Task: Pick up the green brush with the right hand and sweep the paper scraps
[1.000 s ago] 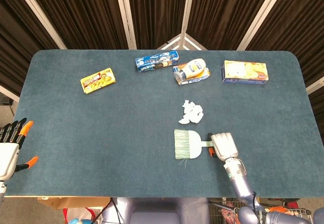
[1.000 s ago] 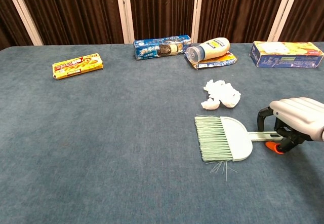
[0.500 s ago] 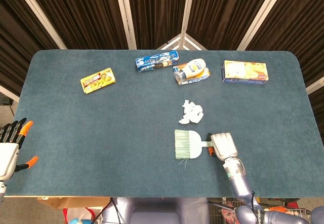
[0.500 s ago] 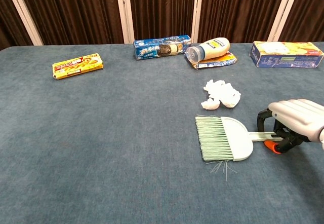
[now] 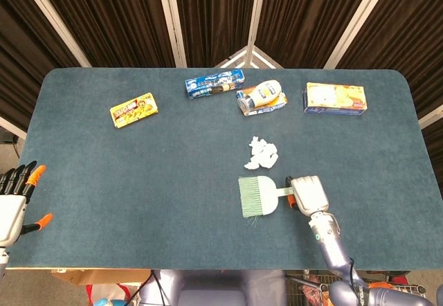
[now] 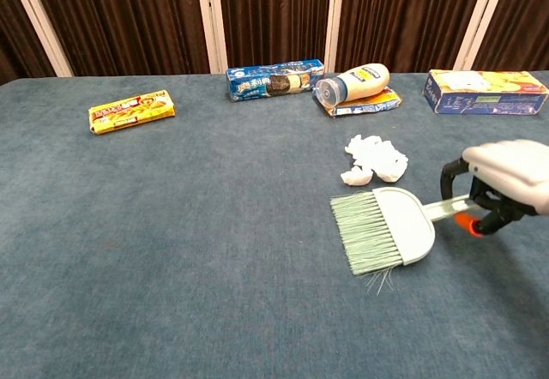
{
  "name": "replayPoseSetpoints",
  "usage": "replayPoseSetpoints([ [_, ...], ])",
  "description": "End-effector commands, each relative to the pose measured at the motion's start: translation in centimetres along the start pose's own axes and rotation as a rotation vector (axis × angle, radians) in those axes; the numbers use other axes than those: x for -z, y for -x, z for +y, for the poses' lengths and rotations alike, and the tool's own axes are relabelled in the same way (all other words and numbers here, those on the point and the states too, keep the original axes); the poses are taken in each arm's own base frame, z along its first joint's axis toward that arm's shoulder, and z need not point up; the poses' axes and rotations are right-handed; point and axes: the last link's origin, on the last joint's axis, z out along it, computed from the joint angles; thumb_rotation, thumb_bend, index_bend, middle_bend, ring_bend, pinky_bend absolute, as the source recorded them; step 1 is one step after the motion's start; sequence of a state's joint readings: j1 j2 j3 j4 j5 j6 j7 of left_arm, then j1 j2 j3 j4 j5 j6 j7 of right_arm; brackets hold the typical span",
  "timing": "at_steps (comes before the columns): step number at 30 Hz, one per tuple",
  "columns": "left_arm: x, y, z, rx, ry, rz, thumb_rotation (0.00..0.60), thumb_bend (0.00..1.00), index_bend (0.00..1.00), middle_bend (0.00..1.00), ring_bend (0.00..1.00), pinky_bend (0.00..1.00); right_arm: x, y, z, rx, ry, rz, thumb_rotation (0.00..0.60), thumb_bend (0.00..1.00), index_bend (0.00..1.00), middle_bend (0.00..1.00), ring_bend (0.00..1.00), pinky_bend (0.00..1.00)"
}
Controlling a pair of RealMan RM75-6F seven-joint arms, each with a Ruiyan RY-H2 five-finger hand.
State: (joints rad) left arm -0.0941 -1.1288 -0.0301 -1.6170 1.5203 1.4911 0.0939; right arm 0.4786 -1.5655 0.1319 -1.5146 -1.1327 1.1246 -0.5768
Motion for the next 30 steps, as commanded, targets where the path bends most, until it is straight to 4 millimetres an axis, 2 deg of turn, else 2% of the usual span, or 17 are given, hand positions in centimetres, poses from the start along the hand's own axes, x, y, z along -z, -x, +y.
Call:
replayPoseSetpoints([
  [1,0.0,0.0,0.0,0.002,0.002,0.002,0.6,0.09,0.0,0.0,0.0,0.0,-0.2,-1.4,0.0,0.013,-0.004,0.034,0.6,0.56,0.85,0.95,1.0,0.95],
  [10,0.0,0.0,0.0,0.011,0.003,-0.003,0.6,0.09,0.0,0.0,0.0,0.0,-1.3,-4.7,-0.6,0.051,-0.007,0.096,0.6,0.56,0.86,0.95,1.0,0.95],
  [17,-0.1,-0.1,-0.1,0.021,-0.001,-0.007,0.6,0.09,0.0,0.0,0.0,0.0,-2.6,-7.1,-2.0,0.08,-0.013,0.143,0.6,0.57,0.86,0.95,1.0,0.95],
  [30,-0.2,0.0,-0.3,0.043,-0.014,-0.031,0.6,0.09,0.0,0.0,0.0,0.0,-6.7,-6.8,-5.0,0.125,-0.004,0.108,0.6,0.57,0.87,0.95,1.0,0.95],
])
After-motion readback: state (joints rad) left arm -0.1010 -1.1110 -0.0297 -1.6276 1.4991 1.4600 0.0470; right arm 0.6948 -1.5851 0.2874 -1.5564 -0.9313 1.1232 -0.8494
